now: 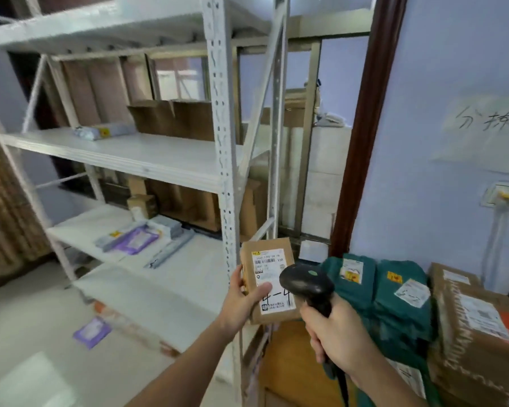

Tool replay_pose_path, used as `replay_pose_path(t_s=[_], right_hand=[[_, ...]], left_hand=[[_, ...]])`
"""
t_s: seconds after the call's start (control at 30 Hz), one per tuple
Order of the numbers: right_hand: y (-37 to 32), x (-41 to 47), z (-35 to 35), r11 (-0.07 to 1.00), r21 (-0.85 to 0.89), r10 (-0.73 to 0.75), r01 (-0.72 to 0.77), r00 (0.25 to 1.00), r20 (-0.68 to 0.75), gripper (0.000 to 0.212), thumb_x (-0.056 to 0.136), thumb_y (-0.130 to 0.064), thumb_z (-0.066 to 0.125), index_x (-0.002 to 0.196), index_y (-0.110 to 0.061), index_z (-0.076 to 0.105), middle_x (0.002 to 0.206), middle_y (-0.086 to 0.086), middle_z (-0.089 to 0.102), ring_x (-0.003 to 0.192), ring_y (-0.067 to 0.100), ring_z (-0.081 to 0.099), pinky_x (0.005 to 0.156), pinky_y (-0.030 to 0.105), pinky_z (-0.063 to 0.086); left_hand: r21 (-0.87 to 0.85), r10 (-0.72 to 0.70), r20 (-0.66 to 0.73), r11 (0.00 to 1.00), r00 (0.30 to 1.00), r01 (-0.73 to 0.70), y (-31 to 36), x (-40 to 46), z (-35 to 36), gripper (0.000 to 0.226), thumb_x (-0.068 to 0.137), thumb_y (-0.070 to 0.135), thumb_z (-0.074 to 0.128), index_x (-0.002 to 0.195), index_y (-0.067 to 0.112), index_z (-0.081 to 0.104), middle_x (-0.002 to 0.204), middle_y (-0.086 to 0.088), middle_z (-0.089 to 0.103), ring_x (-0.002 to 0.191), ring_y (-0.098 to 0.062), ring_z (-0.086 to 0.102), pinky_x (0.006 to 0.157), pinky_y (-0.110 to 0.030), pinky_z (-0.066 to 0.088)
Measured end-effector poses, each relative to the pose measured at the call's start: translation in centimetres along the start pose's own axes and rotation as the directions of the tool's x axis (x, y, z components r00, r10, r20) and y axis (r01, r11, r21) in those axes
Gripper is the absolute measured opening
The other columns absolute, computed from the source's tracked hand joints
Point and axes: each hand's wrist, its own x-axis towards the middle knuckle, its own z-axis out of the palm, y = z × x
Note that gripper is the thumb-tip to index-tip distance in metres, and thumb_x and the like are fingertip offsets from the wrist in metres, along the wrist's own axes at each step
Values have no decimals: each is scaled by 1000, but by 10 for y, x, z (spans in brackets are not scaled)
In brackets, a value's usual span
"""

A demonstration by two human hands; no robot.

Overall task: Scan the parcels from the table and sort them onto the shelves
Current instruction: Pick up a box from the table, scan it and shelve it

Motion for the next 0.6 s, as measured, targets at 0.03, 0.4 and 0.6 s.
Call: replay_pose_path(t_s=[0.03, 0.4, 0.6], right_hand=[[-5, 4, 14, 1000, 0, 5, -5, 999, 39, 13, 99, -18, 56, 89, -10, 52, 55, 7, 48, 45, 22, 47, 50, 35, 46], [-86, 41, 176, 989, -59, -114, 137, 948, 297, 10, 94, -21, 60, 89, -12, 58, 51, 7, 56, 44, 23, 54, 54, 37, 51], [-144, 59, 252, 986, 6, -159, 168, 924, 347, 10, 96, -15, 58, 89, -8, 57, 51, 5, 53, 43, 19, 48, 48, 31, 49]], left_hand=[[-3, -2, -37, 1000, 999, 2, 3, -4, -21, 112, 72, 47, 93, 160, 34, 25, 136, 7, 63, 110, -14, 74, 96, -40, 62], [-42, 19, -394, 998, 919, -39, 11, -53, -237, 102, 80, 30, 90, 159, 34, 26, 129, 6, 65, 99, -11, 77, 85, -36, 65], [-32, 33, -445, 998, 895, -53, 22, -55, -336, 103, 77, 34, 92, 157, 36, 27, 128, 3, 66, 97, -13, 78, 85, -40, 65]])
